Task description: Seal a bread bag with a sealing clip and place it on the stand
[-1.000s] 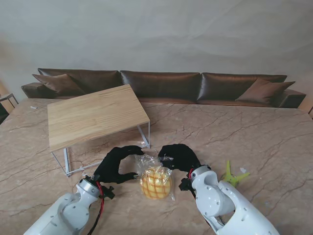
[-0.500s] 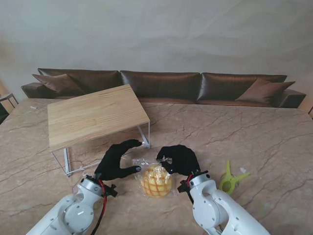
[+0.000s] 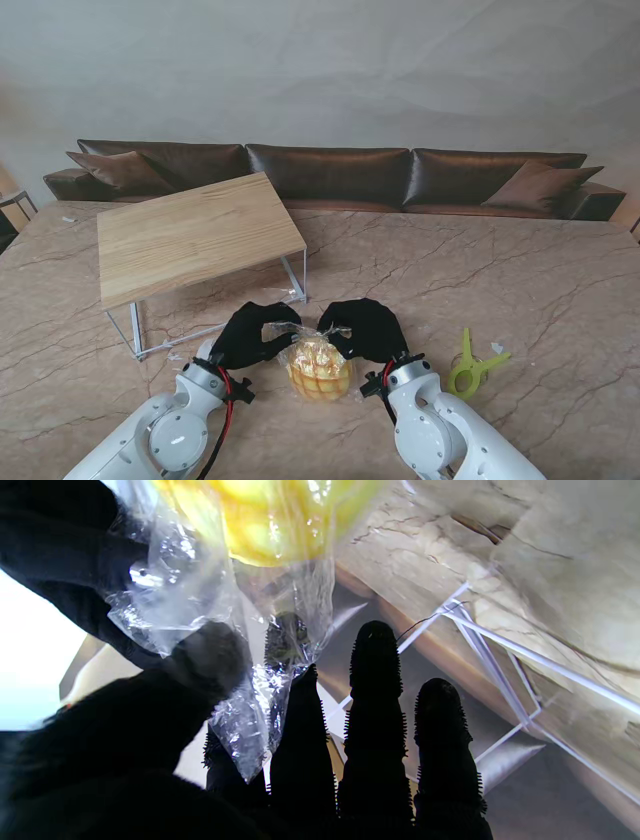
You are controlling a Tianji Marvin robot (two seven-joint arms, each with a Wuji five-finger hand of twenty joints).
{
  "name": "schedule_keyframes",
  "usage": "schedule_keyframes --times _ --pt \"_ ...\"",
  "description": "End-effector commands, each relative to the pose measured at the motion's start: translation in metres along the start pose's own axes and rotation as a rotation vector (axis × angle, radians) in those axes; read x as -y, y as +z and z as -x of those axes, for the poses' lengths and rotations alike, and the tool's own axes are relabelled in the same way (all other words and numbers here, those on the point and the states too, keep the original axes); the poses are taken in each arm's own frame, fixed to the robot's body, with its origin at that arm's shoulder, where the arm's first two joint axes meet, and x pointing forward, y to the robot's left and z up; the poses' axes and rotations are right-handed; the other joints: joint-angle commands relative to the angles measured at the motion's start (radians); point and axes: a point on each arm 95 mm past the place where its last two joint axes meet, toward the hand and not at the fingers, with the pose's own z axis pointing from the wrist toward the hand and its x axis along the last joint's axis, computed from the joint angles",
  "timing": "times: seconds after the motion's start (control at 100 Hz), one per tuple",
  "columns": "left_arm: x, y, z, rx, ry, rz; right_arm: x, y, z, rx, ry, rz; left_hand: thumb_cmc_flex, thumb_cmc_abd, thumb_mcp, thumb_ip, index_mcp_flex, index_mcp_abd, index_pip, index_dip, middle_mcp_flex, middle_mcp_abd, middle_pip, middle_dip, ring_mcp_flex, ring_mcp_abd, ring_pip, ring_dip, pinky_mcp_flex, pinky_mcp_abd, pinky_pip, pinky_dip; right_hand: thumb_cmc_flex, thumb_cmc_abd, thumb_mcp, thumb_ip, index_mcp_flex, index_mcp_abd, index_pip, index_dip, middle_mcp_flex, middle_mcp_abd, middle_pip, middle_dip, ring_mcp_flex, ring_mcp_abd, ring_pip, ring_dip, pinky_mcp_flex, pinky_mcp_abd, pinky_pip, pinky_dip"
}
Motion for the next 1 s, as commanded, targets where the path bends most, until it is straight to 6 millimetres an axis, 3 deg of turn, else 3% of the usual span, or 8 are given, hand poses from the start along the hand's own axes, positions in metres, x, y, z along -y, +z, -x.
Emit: schedule_keyframes --times 0.0,0.15,0.21,0.35,0.49,0.53,0.56,0.99 --pt "-0.007 -0.001 -0.004 0.001 -0.009 0.017 0.0 -0.003 -0.003 -0.002 0.015 -0.008 0.111 0.051 -0.018 -0.016 -0.022 -0.088 0.073 0.123 0.051 -0.02 -0.014 0.055 0.055 0.006 0.074 0.063 0.026 -0.001 0.069 0.045 0.041 0.0 0.038 -0.001 0.009 -0.024 0.035 -0.012 0.038 -0.027 -0.005 0.007 0.024 -0.033 -0.009 -0.005 -0.001 -0.007 -0.002 -0.006" --pt "-0.011 -0.001 -0.005 0.0 -0.017 0.004 -0.006 -0.007 -0.001 0.023 0.027 -0.013 0.139 0.083 -0.007 -0.016 0.01 -0.102 0.063 0.258 0.069 -0.016 0.114 0.067 0.178 0.007 0.213 0.136 0.14 0.032 0.196 0.072 0.014 -0.088 0.022 -0.018 -0.134 0.161 -0.102 -0.091 -0.053 0.003 -0.079 -0.042 0.013 -0.027 -0.08 -0.052 -0.011 0.028 -0.06 -0.027" --pt "-0.012 -0.001 -0.005 -0.001 -0.026 -0.007 -0.009 -0.009 -0.002 0.035 0.042 -0.039 0.127 0.07 0.02 -0.013 0.029 -0.1 0.055 0.266 0.081 -0.013 0.142 0.074 0.205 0.007 0.227 0.142 0.164 0.041 0.22 0.069 -0.08 -0.126 0.028 0.125 -0.212 0.265 -0.297 0.073 -0.189 0.014 -0.094 -0.115 -0.016 -0.03 -0.135 -0.079 -0.05 0.043 -0.117 -0.033" --pt "-0.014 -0.002 -0.007 -0.011 -0.03 -0.011 -0.011 -0.01 -0.003 0.045 0.06 -0.055 0.118 0.031 0.075 -0.005 0.061 -0.056 0.043 0.24 0.098 -0.011 0.185 0.11 0.237 0.005 0.241 0.143 0.192 0.047 0.249 0.05 -0.244 -0.244 0.036 0.09 -0.318 0.321 -0.328 0.037 -0.268 0.033 -0.139 -0.21 -0.01 -0.024 -0.242 -0.152 -0.063 0.07 -0.181 -0.056" --pt "-0.016 -0.004 -0.009 -0.027 -0.033 -0.007 -0.006 -0.007 -0.005 0.061 0.061 -0.048 0.105 -0.001 0.138 0.016 0.088 -0.037 0.07 0.23 0.109 -0.011 0.223 0.144 0.248 0.004 0.254 0.146 0.204 0.058 0.256 0.036 -0.169 -0.159 0.023 0.108 -0.145 0.225 -0.225 0.063 -0.089 0.025 -0.095 -0.235 0.129 -0.014 -0.197 -0.162 0.054 0.062 -0.106 -0.073" --pt "-0.015 -0.004 -0.009 -0.029 -0.03 -0.003 -0.005 -0.006 -0.005 0.062 0.05 -0.044 0.106 -0.006 0.148 0.017 0.092 -0.034 0.08 0.235 0.11 -0.014 0.233 0.151 0.252 0.001 0.257 0.148 0.208 0.06 0.257 0.035 -0.094 -0.137 -0.019 -0.034 -0.104 0.154 -0.098 -0.083 -0.018 0.014 -0.081 -0.226 0.174 -0.015 -0.168 -0.164 0.091 0.06 -0.065 -0.107" --pt "-0.015 -0.004 -0.009 -0.031 -0.029 0.0 -0.005 -0.005 -0.004 0.065 0.043 -0.041 0.106 -0.007 0.156 0.019 0.095 -0.034 0.089 0.241 0.111 -0.015 0.242 0.157 0.256 -0.002 0.262 0.149 0.214 0.06 0.26 0.034 -0.051 -0.131 -0.039 -0.064 -0.086 0.11 0.006 -0.155 0.028 0.012 -0.077 -0.225 0.203 -0.015 -0.146 -0.16 0.113 0.059 -0.042 -0.118" --pt "-0.01 -0.008 0.0 -0.001 -0.011 -0.024 -0.035 -0.017 0.014 0.108 -0.039 -0.034 0.072 -0.053 0.274 0.067 0.143 -0.03 0.125 0.343 0.142 -0.037 0.347 0.175 0.301 -0.018 0.299 0.163 0.256 0.062 0.275 0.02 0.027 -0.025 -0.029 -0.015 0.037 0.062 0.045 -0.178 0.166 0.003 -0.09 -0.198 0.292 -0.008 -0.061 -0.137 0.2 0.023 0.061 -0.129"
